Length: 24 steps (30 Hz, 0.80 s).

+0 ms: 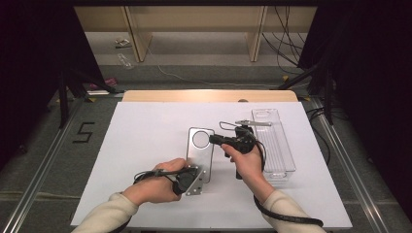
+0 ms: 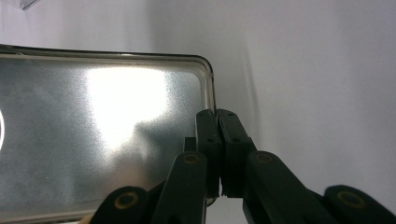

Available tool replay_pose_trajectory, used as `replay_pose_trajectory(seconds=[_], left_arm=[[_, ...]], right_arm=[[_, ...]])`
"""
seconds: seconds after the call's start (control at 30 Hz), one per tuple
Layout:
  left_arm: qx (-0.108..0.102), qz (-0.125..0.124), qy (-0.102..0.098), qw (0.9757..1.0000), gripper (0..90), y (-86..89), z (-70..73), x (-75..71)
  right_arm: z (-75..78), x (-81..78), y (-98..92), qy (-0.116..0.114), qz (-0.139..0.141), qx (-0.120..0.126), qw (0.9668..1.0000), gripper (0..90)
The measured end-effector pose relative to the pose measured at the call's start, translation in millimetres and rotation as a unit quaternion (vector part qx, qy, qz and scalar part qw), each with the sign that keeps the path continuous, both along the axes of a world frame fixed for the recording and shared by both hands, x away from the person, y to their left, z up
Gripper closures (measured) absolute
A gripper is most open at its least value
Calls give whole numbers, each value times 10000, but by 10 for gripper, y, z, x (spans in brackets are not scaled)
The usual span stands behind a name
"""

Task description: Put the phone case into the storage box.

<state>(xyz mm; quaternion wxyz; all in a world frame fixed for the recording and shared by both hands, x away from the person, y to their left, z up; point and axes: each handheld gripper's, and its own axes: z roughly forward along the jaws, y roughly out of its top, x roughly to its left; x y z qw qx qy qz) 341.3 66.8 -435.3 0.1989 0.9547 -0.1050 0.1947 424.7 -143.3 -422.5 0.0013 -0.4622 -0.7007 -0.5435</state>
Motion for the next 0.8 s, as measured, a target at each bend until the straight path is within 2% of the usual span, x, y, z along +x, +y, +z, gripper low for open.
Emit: replay_pose_trajectory(seconds=[0.07,0.1,0.13,0.2,0.3,0.37,0.43,0.47,0.5,0.57,0.63,0.7,0.77,0.8], left_arm=[[-64,56,-2,10000,874,11,0,9],[-210,131,79,9997,871,15,-11,8],[-242,161,71,9996,868,26,1,15],[-413,226,164,9988,823,52,24,29],[-633,335,264,9971,773,105,64,55],[-911,420,414,9941,734,149,97,81],[-1274,567,604,9884,681,206,127,103],[-1544,689,724,9829,646,244,139,115],[-1695,754,772,9796,620,266,145,123],[-2063,931,919,9697,571,327,169,142],[-2395,1084,1120,9583,537,387,187,149],[-2715,1247,1380,9443,502,439,186,147],[-2955,1383,1561,9323,465,483,175,140],[-3031,1445,1606,9282,450,504,168,134]], right_arm=[[23,-6,-1,-33,23,65,10000,829],[38,-10,-3,-13,37,108,9999,831],[51,-11,-6,-35,39,114,9999,834],[84,-20,-16,-220,-32,-76,9997,836],[112,-8,-70,-203,-106,65,9997,836],[144,-6,-99,-282,-146,30,9995,836],[179,-8,-129,-337,-202,53,9992,836],[196,-7,-143,-392,-216,25,9990,835],[220,-9,-160,-440,-241,19,9987,835],[247,-7,-184,-492,-261,29,9984,835],[274,-5,-211,-554,-298,17,9980,835],[297,-2,-236,-597,-327,31,9977,834],[318,-1,-256,-650,-361,10,9972,835],[328,-1,-263,-678,-375,-5,9970,834]])
